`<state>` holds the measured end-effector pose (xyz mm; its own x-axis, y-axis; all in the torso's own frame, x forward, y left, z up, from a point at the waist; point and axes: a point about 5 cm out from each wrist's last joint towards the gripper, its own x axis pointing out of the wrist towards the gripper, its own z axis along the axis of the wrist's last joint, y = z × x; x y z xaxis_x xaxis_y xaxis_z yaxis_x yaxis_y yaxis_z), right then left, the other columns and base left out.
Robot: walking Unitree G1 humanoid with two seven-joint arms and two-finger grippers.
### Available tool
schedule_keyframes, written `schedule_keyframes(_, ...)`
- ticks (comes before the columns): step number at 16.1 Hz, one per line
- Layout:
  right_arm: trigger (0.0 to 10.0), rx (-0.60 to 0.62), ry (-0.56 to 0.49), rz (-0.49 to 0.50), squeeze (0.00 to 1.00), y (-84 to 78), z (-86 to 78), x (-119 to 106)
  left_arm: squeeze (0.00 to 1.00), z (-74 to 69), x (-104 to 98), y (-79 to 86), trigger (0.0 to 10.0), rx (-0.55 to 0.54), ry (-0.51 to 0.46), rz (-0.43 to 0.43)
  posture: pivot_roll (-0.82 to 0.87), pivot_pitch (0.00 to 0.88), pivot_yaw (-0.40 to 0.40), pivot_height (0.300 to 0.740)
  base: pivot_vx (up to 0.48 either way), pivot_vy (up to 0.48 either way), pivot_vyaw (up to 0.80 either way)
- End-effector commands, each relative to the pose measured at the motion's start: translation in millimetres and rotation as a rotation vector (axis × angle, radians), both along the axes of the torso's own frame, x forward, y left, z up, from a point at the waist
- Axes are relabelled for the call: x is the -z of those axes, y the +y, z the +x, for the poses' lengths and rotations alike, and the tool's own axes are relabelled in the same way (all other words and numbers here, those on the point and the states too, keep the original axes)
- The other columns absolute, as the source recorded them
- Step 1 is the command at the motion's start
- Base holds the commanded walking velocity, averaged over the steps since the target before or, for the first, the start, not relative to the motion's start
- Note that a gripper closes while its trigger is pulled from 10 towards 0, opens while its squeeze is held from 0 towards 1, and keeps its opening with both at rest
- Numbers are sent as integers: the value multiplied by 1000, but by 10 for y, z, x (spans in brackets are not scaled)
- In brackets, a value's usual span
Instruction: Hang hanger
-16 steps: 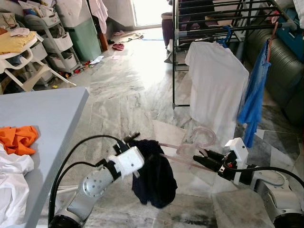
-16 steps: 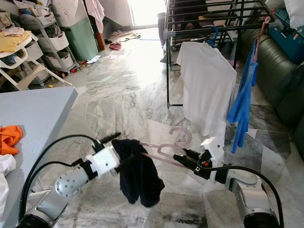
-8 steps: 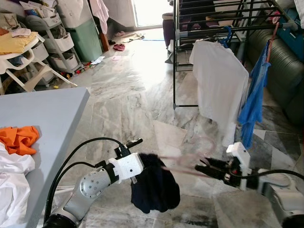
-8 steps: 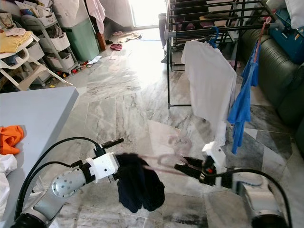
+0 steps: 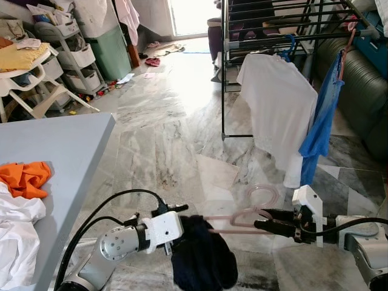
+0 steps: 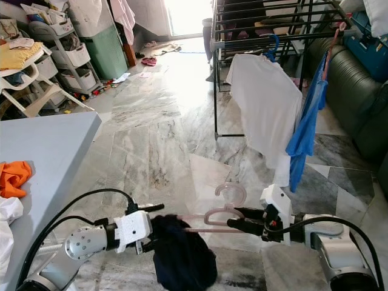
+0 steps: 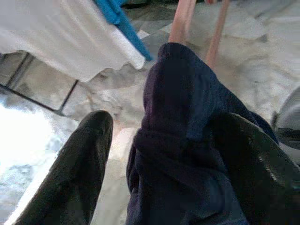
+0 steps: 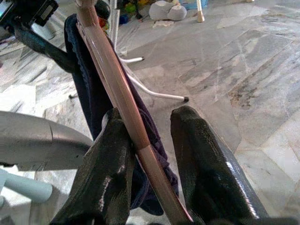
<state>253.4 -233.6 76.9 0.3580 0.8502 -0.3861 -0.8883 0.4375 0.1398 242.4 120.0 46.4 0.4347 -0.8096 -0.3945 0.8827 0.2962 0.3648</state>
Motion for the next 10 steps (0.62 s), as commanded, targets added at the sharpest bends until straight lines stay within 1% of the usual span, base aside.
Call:
schedule_keyframes(1, 10000, -68, -51, 2, 0, 73, 59, -117, 0, -9, 2, 60, 0, -2, 18, 12, -104, 0, 143, 740, 0, 0, 0)
schedule_keyframes(5, 10000, -115, -55, -59, 0, 53, 54, -100, 0, 24, -19, 66, 0, 0, 64, -3, -102, 0, 146, 740, 0, 0, 0)
schedule_keyframes(7, 10000, -117, -77, -87, 0, 50, 64, -90, 0, 18, -13, 64, 0, 9, 82, 1, -102, 0, 147, 740, 0, 0, 0)
schedule_keyframes(8, 10000, -106, -106, -104, 0, 54, 91, -95, 0, 10, -7, 59, 0, 15, 92, 3, -102, 0, 148, 740, 0, 0, 0)
schedule_keyframes(9, 10000, -80, -172, -124, 0, 74, 162, -134, 0, 28, -11, 45, 0, 0, 73, -2, -103, 0, 149, 740, 0, 0, 0)
schedule_keyframes(10, 10000, -77, -189, -131, 0, 79, 177, -146, 0, 43, -15, 41, 0, -10, 59, -3, -103, 0, 149, 740, 0, 0, 0)
